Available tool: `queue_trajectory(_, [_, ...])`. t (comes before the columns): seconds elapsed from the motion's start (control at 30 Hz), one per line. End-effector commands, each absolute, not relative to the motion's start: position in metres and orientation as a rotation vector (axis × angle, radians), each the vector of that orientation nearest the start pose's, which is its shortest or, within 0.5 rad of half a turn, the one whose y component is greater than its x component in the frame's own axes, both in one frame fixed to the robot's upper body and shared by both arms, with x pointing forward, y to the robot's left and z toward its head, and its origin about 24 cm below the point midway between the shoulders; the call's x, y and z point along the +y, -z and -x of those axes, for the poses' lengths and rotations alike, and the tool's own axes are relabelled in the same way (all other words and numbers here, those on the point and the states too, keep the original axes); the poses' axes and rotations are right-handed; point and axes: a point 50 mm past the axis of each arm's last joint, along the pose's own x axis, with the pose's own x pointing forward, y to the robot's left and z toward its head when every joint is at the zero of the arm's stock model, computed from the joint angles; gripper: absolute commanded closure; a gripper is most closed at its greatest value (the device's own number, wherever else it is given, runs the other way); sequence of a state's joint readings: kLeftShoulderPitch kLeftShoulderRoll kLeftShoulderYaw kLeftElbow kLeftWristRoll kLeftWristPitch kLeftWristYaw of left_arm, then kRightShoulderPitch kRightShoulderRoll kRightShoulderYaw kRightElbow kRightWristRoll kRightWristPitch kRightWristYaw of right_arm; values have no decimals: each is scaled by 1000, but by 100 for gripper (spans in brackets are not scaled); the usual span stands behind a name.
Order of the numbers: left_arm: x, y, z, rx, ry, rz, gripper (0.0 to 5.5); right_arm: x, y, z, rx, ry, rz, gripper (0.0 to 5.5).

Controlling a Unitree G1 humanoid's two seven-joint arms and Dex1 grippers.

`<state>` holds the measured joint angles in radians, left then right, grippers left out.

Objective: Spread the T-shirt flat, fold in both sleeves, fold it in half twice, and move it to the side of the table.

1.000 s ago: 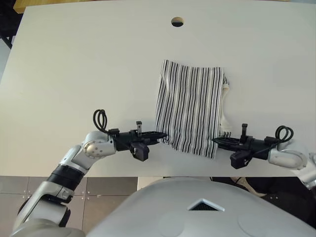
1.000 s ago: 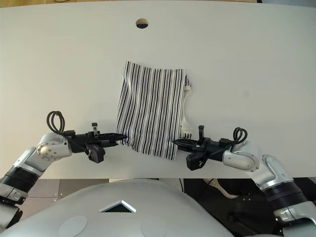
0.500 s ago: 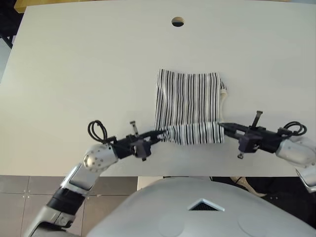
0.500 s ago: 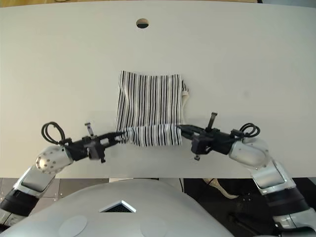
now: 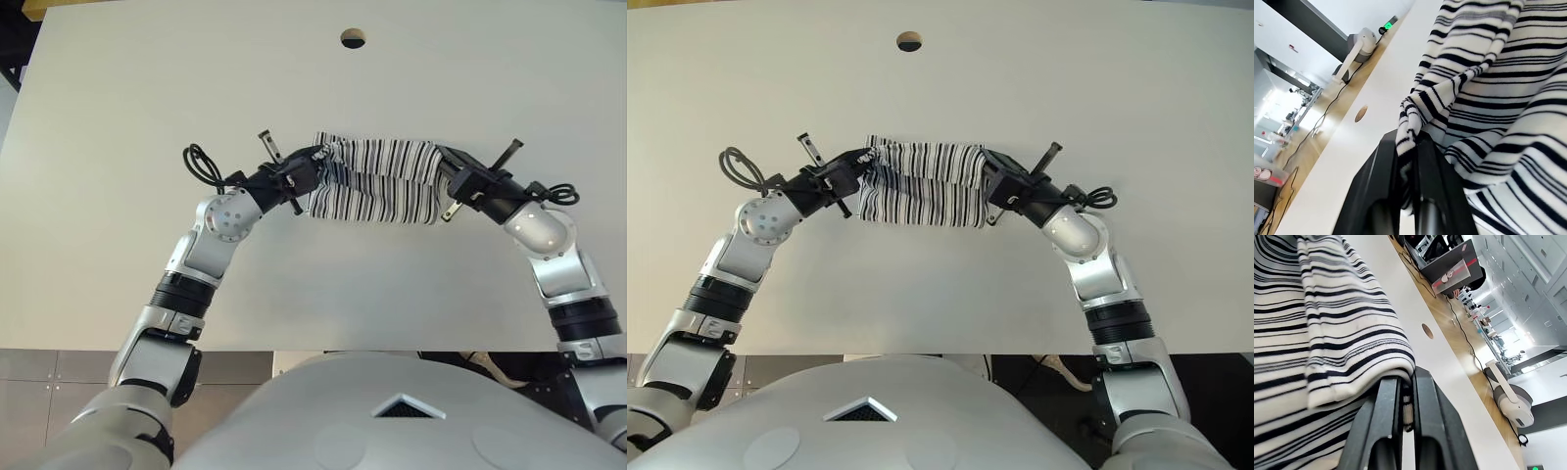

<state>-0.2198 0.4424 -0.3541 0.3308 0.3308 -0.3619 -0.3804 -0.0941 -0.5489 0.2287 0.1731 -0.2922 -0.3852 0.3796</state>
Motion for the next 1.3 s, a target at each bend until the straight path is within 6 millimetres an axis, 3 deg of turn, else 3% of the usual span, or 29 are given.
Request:
queue_trajectory(0.03, [136,-17,-277,-68,811,-850,450,-177,-43,-266,-90,-674,890,490])
queue_trajectory(0.33, [129,-29,-310,-166,635,-793,308,-173,-36,-286,-60,-633,928,322])
queue_trajectory(0.5, [135,-30,-323,-158,537,-820,232,-175,-41,-304,-56,-535,899,317])
queue_trajectory(0.6, [147,-19,-329,-112,471,-970,187,-175,-46,-314,-69,-493,918,317])
queue_trajectory(0.7, [163,-17,-332,-102,369,-1059,140,-158,-70,-304,-222,-544,874,317])
queue_trajectory(0.8, [172,-28,-331,-145,278,-827,96,-125,-86,-285,-320,-673,780,317])
queue_trajectory(0.87, [182,-36,-329,-183,205,-718,96,-109,-73,-281,-251,-766,725,317])
queue_trajectory(0.93, [192,-42,-327,-212,126,-665,96,-104,-44,-283,-106,-834,699,317])
queue_trajectory(1.07, [203,-49,-317,-272,-14,-523,96,-121,6,-293,211,-835,620,317])
queue_trajectory(1.23, [212,-57,-319,-288,-134,-376,96,-139,34,-310,470,-631,465,317])
queue_trajectory(1.3, [210,-56,-319,-291,-129,-364,96,-163,33,-319,520,-422,371,317])
